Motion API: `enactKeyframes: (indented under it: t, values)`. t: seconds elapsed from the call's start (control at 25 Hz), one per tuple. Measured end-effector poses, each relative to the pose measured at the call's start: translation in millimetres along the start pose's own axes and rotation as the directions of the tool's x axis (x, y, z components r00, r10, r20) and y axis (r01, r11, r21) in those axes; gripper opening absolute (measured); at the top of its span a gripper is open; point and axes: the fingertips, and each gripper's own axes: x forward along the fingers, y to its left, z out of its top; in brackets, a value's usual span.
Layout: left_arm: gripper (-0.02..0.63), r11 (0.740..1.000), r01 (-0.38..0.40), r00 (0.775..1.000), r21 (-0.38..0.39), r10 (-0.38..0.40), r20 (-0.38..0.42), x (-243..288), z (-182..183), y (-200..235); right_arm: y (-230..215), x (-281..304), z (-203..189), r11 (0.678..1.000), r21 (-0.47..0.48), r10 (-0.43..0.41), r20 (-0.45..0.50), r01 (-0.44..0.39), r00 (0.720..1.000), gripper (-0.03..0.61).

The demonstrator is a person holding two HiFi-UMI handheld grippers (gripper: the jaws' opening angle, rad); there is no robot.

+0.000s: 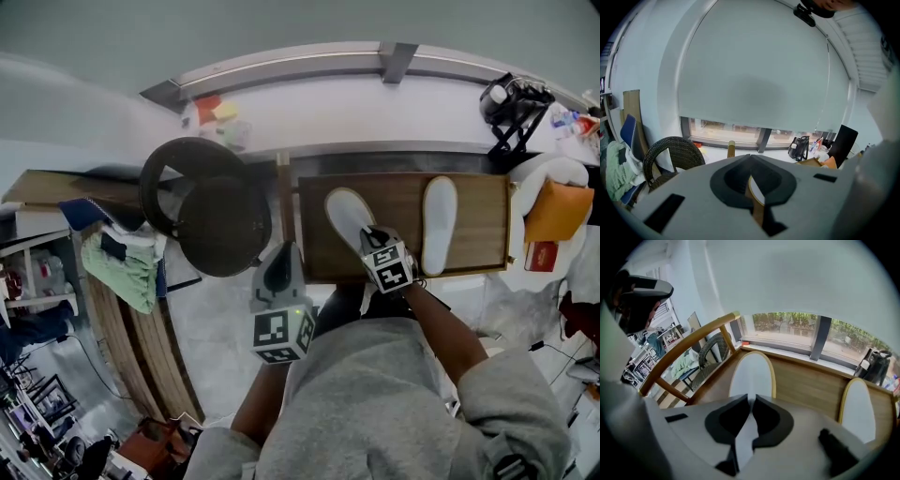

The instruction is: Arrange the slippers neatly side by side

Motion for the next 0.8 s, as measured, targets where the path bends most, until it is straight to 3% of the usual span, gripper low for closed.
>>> enactKeyframes:
  t: [0.28, 0.52, 0.8]
  values:
    - [0.014, 0.999, 0.042, 0.999, 0.020, -0.042, 0.004, 5, 3, -15, -21, -23, 6, 0.984, 0.171, -0.055, 0.060, 0.044, 0.997, 0.040]
    - [0.014, 0.995, 0.090, 0.996, 0.049, -0.090, -0.002, 12, 3, -42, -57, -44, -15, 0.933, 0.343, -0.134, 0.058, 0.106, 0.989, 0.040]
    - [0.014, 0.989, 0.120, 0.993, 0.090, -0.120, -0.011, 15, 2, -70, -98, -53, -50, 0.879, 0.447, -0.189, 0.013, 0.164, 0.982, 0.040]
